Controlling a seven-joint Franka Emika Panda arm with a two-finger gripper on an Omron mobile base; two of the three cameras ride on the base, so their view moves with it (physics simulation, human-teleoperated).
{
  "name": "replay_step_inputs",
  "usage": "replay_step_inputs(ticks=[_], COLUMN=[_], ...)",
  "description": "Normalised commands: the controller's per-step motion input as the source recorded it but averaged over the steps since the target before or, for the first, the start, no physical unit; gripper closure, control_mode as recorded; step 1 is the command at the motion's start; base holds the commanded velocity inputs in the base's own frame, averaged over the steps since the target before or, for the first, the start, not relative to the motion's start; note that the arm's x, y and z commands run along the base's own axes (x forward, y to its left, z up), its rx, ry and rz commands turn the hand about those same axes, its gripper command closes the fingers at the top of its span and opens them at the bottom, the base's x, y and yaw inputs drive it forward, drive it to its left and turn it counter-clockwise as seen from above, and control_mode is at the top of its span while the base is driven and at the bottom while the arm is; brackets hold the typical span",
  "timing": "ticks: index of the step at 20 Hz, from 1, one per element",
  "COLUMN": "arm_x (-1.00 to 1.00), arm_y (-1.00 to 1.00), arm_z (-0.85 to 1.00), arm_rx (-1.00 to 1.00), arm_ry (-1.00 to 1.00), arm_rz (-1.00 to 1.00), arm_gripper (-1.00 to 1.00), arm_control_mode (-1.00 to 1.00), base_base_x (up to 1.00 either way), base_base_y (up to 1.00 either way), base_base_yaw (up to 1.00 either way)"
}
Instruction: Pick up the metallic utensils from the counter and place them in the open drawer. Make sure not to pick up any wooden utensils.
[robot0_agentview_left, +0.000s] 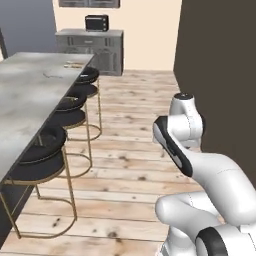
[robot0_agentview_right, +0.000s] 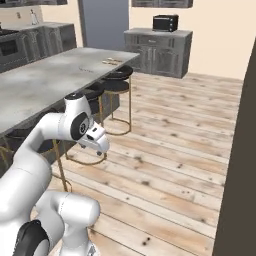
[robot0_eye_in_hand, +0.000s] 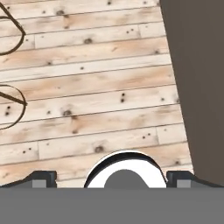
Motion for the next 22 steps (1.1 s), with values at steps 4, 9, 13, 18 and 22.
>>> replay_step_inputs(ticks=[4, 9, 13, 18, 22], arm_x=[0.0, 0.0, 0.0, 0.0, 0.0], arm_y=[0.0, 0.0, 0.0, 0.0, 0.0], arm_z=[0.0, 0.0, 0.0, 0.0, 0.0], arm_rx=[0.0, 0.0, 0.0, 0.0, 0.0], arm_ry=[0.0, 0.0, 0.0, 0.0, 0.0], arm_rz=[0.0, 0.0, 0.0, 0.0, 0.0], arm_gripper=[-1.0, -1.0, -1.0, -1.0, -1.0], arm_control_mode=[1.0, 1.0, 1.0, 1.0, 1.0], base_base_x=[1.0, 1.0, 1.0, 0.95, 0.85], base_base_y=[-0.94, -0.87, -0.94, -0.98, -0.96], base_base_yaw=[0.37, 0.42, 0.42, 0.43, 0.51])
